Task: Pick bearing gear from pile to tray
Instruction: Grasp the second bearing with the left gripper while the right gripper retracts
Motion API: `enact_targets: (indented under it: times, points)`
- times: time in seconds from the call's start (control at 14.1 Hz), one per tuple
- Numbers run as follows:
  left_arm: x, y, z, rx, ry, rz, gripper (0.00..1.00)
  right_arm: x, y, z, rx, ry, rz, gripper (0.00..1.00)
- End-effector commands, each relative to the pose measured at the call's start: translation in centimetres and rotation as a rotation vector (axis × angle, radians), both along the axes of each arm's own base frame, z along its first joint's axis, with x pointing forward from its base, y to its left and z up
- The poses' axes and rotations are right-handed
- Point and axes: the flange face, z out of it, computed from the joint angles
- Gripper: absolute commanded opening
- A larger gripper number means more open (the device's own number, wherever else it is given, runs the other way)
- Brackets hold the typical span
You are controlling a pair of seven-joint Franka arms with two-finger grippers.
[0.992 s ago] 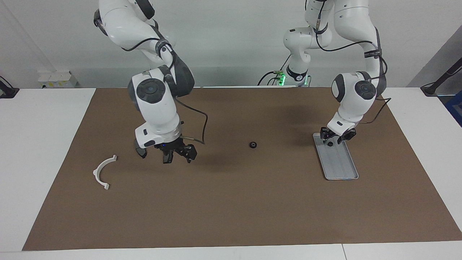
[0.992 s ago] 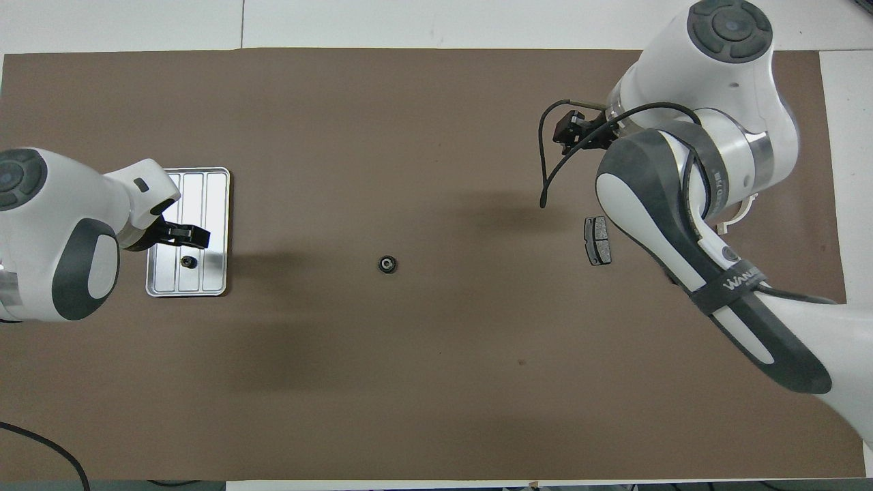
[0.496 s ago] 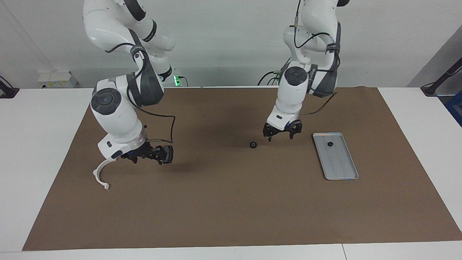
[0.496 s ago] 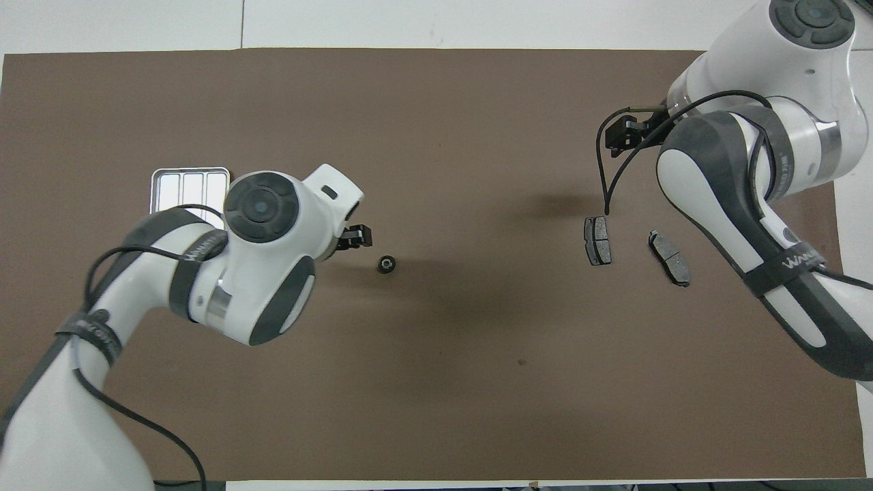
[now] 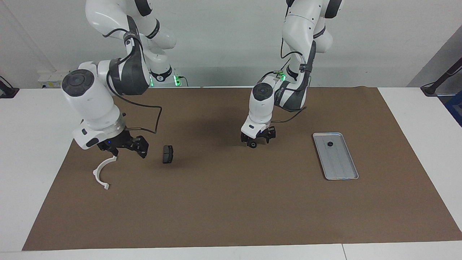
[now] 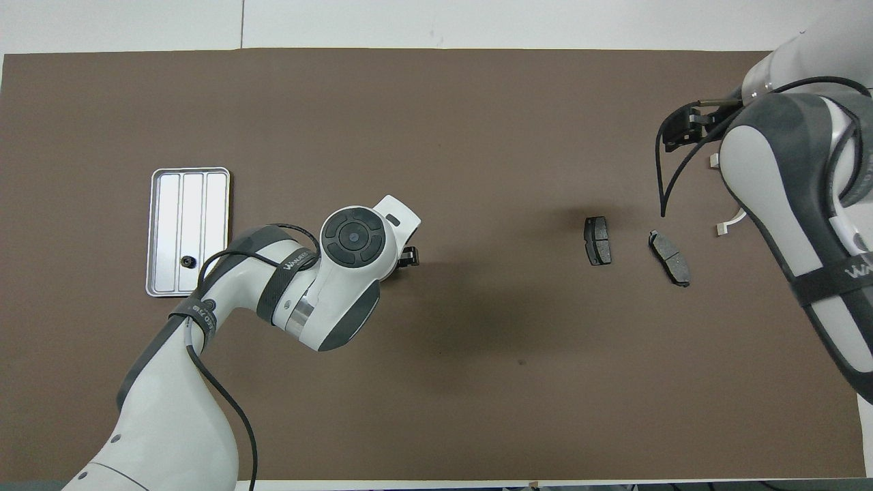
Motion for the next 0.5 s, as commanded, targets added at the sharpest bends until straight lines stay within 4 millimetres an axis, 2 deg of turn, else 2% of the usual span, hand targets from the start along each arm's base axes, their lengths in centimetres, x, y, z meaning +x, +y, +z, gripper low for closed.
enact_targets:
  times: [0.0, 0.07, 0.14, 0.21, 0.43]
  points:
    - [0.0, -0.3, -0.4, -0.009, -0.022, 0.012, 1.0, -3.6, -0.4, 2.9, 0.005, -0.016, 0.018, 1.0]
    - [-0.1, -0.3, -0.8, -0.013, -0.027, 0.011, 1.0, -4.9, -0.3, 4.2, 0.0, -0.019, 0.018, 1.0]
    - [-0.1, -0.4, -0.8, -0.022, -0.037, 0.012, 0.93, -6.0, 0.2, 5.6, -0.003, -0.008, 0.022, 1.0]
    - [-0.1, -0.4, -1.0, -0.024, -0.039, 0.019, 0.91, -7.3, 0.5, 6.8, -0.008, 0.018, 0.026, 1.0]
    - [-0.2, -0.3, -1.5, -0.018, -0.031, 0.022, 0.89, -10.4, 1.4, 9.8, -0.015, 0.068, 0.03, 1.0]
